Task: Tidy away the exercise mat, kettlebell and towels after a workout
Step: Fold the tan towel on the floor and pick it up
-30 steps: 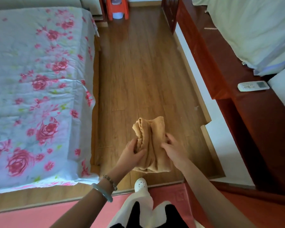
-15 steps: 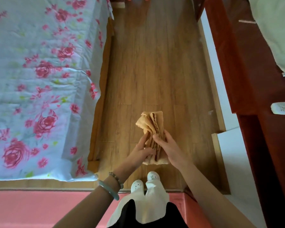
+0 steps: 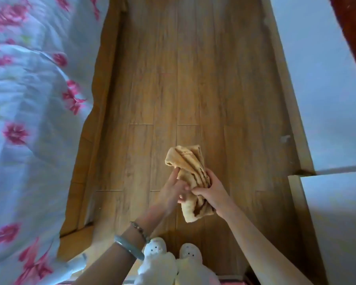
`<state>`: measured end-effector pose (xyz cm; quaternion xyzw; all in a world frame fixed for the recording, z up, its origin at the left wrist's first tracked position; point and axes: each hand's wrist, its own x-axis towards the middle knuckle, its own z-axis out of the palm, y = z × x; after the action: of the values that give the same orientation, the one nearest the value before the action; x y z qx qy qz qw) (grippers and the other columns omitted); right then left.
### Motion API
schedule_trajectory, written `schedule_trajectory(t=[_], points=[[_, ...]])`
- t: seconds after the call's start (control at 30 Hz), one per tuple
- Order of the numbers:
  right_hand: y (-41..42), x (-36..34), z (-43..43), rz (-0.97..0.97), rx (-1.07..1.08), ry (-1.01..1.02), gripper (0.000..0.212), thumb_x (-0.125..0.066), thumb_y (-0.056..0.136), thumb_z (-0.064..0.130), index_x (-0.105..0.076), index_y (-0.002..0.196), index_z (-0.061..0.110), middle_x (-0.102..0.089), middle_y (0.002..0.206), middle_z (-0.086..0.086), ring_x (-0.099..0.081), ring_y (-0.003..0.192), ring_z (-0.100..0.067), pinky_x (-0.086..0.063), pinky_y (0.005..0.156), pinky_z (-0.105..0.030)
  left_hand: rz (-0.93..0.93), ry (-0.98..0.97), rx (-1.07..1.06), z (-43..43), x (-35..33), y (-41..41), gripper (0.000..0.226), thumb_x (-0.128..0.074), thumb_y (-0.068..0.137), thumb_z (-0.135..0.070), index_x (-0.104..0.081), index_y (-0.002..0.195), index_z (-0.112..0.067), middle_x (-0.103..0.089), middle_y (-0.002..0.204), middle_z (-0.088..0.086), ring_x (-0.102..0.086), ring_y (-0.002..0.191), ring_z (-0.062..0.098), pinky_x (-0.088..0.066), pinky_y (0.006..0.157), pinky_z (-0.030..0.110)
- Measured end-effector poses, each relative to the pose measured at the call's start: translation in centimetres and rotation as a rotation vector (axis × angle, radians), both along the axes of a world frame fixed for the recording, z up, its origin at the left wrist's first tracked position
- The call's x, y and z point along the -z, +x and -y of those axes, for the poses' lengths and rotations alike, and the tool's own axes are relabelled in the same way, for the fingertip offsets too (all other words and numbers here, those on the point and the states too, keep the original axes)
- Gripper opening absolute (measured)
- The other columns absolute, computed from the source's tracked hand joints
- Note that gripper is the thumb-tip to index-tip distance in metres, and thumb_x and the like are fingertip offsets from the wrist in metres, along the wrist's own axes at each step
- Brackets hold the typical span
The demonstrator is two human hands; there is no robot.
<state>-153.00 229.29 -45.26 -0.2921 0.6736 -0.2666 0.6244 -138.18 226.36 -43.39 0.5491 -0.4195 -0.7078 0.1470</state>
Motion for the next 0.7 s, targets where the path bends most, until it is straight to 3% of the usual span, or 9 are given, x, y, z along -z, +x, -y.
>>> schedule_trajectory(t=[0.07, 0.17, 0.23, 0.3, 0.43, 0.5, 0.6, 0.7], points=[[-0.4, 5.8, 1.3, -0.035, -0.062, -0.007, 0.069, -0.07, 0.075, 0.008, -0.038, 0.132, 0.027, -0.055, 0.116, 0.005, -0.053, 0.11, -0.015, -0.044, 0.097, -0.036, 0.219, -0.228, 0.114, 1.2, 7.1, 0.3, 0.052, -0.052, 0.089, -0.026, -0.032, 0.136, -0.038, -0.049, 0.117, 0.0, -0.049, 0.101, 0.015, -0.047, 0.094, 0.04], [-0.7, 14.4, 3.2, -0.07, -0.13, -0.011, 0.068, -0.067, 0.08, 0.014, -0.031, 0.135, 0.028, -0.049, 0.114, 0.011, -0.049, 0.11, -0.012, -0.041, 0.095, -0.031, 0.478, -0.436, 0.324, 3.1, 16.8, 1.2, 0.058, -0.052, 0.092, -0.033, -0.024, 0.144, -0.038, -0.025, 0.138, -0.006, -0.028, 0.129, 0.017, -0.035, 0.108, 0.042], [-0.7, 20.1, 4.8, -0.074, -0.16, -0.029, 0.067, -0.066, 0.082, 0.021, -0.028, 0.137, 0.03, -0.05, 0.115, 0.011, -0.05, 0.111, -0.012, -0.041, 0.097, -0.032, 0.449, -0.56, 0.418, 4.5, 22.6, 1.5, 0.069, -0.053, 0.092, -0.033, -0.013, 0.148, -0.037, -0.005, 0.155, -0.009, -0.014, 0.141, 0.017, -0.026, 0.114, 0.042], [-0.2, 25.4, 6.7, -0.095, -0.202, -0.055, 0.072, -0.07, 0.078, 0.028, -0.029, 0.137, 0.029, -0.051, 0.118, 0.009, -0.051, 0.111, -0.013, -0.043, 0.099, -0.035, 0.414, -0.67, 0.479, 5.9, 28.1, 1.4, 0.076, -0.054, 0.092, -0.037, -0.005, 0.15, -0.033, 0.007, 0.158, -0.012, -0.005, 0.144, 0.012, -0.018, 0.116, 0.033], [1.5, 34.6, 9.8, -0.237, -0.249, -0.194, 0.076, -0.079, 0.068, 0.026, -0.036, 0.13, 0.022, -0.053, 0.115, 0.008, -0.051, 0.108, -0.009, -0.042, 0.093, -0.028, 0.418, -0.736, 0.578, 8.7, 37.2, 2.5, 0.09, -0.068, 0.083, -0.035, -0.009, 0.15, -0.021, -0.001, 0.158, -0.003, 0.0, 0.143, 0.01, -0.004, 0.116, 0.028], [2.0, 38.8, 10.5, -0.396, -0.315, -0.251, 0.072, -0.072, 0.071, 0.025, -0.035, 0.133, 0.02, -0.053, 0.118, 0.0, -0.051, 0.112, -0.018, -0.044, 0.094, -0.034, 0.454, -0.753, 0.674, 9.7, 40.6, 4.1, 0.104, -0.076, 0.074, -0.04, -0.007, 0.15, -0.021, -0.002, 0.158, -0.001, 0.001, 0.144, 0.016, -0.006, 0.116, 0.03], [2.6, 42.5, 10.4, -0.854, -0.58, -0.267, 0.072, -0.059, 0.083, 0.031, -0.021, 0.144, 0.022, -0.044, 0.124, -0.008, -0.043, 0.115, -0.028, -0.04, 0.096, -0.044, 0.647, -0.791, 0.659, 11.0, 44.8, 7.3, 0.11, -0.078, 0.067, -0.05, -0.013, 0.149, -0.019, -0.008, 0.157, 0.0, -0.007, 0.144, 0.022, -0.006, 0.113, 0.025], [4.0, 43.6, 9.8, -1.036, -0.665, -0.435, 0.069, -0.057, 0.083, 0.038, -0.024, 0.143, 0.023, -0.044, 0.123, -0.008, -0.043, 0.112, -0.028, -0.038, 0.092, -0.044, 0.837, -0.743, 0.665, 12.0, 47.6, 9.6, 0.121, -0.078, 0.057, -0.061, -0.005, 0.149, -0.031, 0.012, 0.158, 0.002, 0.009, 0.145, 0.026, 0.005, 0.114, 0.047]])
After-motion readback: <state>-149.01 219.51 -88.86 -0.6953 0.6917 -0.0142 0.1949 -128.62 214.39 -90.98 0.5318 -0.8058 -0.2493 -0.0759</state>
